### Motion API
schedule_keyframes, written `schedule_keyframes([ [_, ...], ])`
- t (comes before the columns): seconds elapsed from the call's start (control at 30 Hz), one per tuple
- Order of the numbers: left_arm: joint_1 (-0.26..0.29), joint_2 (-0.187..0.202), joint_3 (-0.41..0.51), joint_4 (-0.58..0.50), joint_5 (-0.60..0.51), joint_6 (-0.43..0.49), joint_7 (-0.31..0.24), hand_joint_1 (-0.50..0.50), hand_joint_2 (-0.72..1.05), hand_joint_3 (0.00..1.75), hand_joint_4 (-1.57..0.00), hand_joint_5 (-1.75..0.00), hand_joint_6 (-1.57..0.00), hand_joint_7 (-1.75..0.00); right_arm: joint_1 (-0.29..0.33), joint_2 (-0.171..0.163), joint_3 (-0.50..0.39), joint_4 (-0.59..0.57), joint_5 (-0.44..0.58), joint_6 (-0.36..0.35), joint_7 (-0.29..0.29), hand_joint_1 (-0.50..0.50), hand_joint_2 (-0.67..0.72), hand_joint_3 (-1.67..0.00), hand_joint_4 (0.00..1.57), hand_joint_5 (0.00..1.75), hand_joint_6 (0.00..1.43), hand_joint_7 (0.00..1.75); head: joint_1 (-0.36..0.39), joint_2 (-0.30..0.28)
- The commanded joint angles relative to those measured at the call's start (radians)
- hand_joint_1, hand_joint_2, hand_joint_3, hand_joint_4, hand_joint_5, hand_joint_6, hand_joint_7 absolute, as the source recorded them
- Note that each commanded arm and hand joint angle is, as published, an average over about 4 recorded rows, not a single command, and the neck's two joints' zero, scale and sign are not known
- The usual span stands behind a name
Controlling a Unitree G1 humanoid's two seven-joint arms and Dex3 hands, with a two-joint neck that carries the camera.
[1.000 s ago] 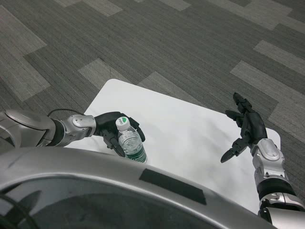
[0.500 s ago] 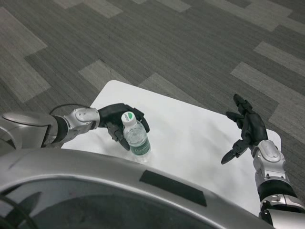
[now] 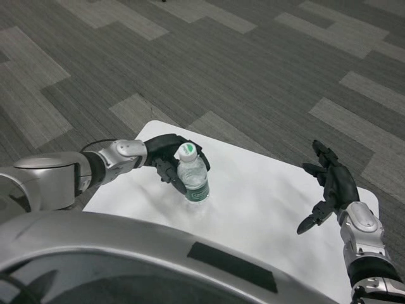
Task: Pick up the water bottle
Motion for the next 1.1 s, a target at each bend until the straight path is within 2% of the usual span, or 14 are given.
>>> schedule_keyframes([
  [0.03, -0.051, -0.029, 0.083, 0.017, 0.025, 0.069, -0.003, 0.5, 0.6, 0.07, -1.53, -1.75, -1.26, -1.1, -0.007, -0.002, 0.001, -0.007, 0.006, -0.001, -0.008, -0.12, 0.66, -0.16, 0.0, 0.78, 0.0, 0.0, -0.002, 0.002],
  [0.07, -0.057, -0.041, 0.108, 0.022, 0.032, 0.083, -0.002, 0.5, 0.6, 0.09, -1.53, -1.75, -1.26, -1.1, -0.007, -0.002, 0.001, -0.007, 0.006, -0.001, -0.009, -0.12, 0.66, -0.16, 0.0, 0.78, 0.0, 0.0, -0.002, 0.002],
  [0.23, -0.101, -0.105, 0.188, 0.065, 0.046, 0.12, 0.014, 0.5, 0.6, 0.09, -1.5, -1.75, -1.26, -1.06, -0.007, -0.001, 0.004, -0.005, 0.006, 0.0, -0.013, -0.12, 0.66, -0.16, 0.0, 0.82, 0.0, 0.0, -0.099, 0.064],
  [0.33, -0.129, -0.144, 0.201, 0.085, 0.045, 0.135, 0.038, 0.5, 0.6, 0.09, -1.5, -1.75, -1.26, -1.05, -0.008, -0.001, 0.005, -0.002, 0.006, -0.001, -0.015, -0.12, 0.66, -0.16, 0.0, 0.78, 0.0, 0.0, -0.194, 0.107],
  [0.43, -0.149, -0.178, 0.211, 0.095, 0.045, 0.156, 0.058, 0.5, 0.6, 0.09, -1.5, -1.75, -1.26, -0.99, -0.008, -0.001, 0.007, 0.0, 0.005, -0.001, -0.016, -0.12, 0.66, -0.16, 0.0, 0.78, 0.0, 0.0, -0.213, 0.109],
  [0.53, -0.167, -0.203, 0.213, 0.109, 0.044, 0.179, 0.078, 0.5, 0.6, 0.09, -1.5, -1.75, -1.26, -0.98, -0.009, 0.0, 0.011, 0.005, 0.006, -0.001, -0.023, -0.12, 0.66, -0.16, 0.0, 0.82, 0.0, 0.0, -0.271, 0.124],
  [0.57, -0.173, -0.212, 0.213, 0.118, 0.044, 0.184, 0.084, 0.5, 0.6, 0.07, -1.5, -1.75, -1.26, -0.98, -0.009, 0.0, 0.013, 0.007, 0.006, -0.001, -0.027, -0.12, 0.66, -0.16, 0.0, 0.82, 0.0, 0.0, -0.313, 0.132],
  [0.6, -0.18, -0.221, 0.213, 0.127, 0.044, 0.19, 0.09, 0.5, 0.6, 0.04, -1.5, -1.75, -1.26, -0.98, -0.01, 0.001, 0.015, 0.009, 0.006, -0.001, -0.031, -0.12, 0.66, -0.16, 0.0, 0.82, 0.0, 0.0, -0.318, 0.131],
  [0.77, -0.195, -0.24, 0.213, 0.165, 0.046, 0.195, 0.116, 0.5, 0.6, 0.04, -1.5, -1.75, -1.26, -0.98, -0.012, 0.001, 0.017, 0.011, 0.005, -0.001, -0.04, -0.12, 0.66, -0.14, 0.0, 0.87, 0.0, 0.0, -0.42, 0.133],
  [0.9, -0.196, -0.242, 0.211, 0.176, 0.045, 0.194, 0.12, 0.5, 0.6, 0.09, -1.5, -1.75, -1.26, -0.98, -0.013, -0.002, 0.014, 0.01, 0.005, -0.001, -0.043, -0.12, 0.66, -0.16, 0.0, 0.87, 0.0, 0.0, -0.492, 0.099],
  [1.1, -0.199, -0.245, 0.211, 0.182, 0.047, 0.193, 0.123, 0.5, 0.6, 0.04, -1.5, -1.75, -1.26, -0.98, -0.016, -0.008, 0.006, 0.01, 0.005, -0.001, -0.046, -0.12, 0.66, -0.16, 0.0, 0.87, 0.0, 0.0, -0.559, 0.079],
])
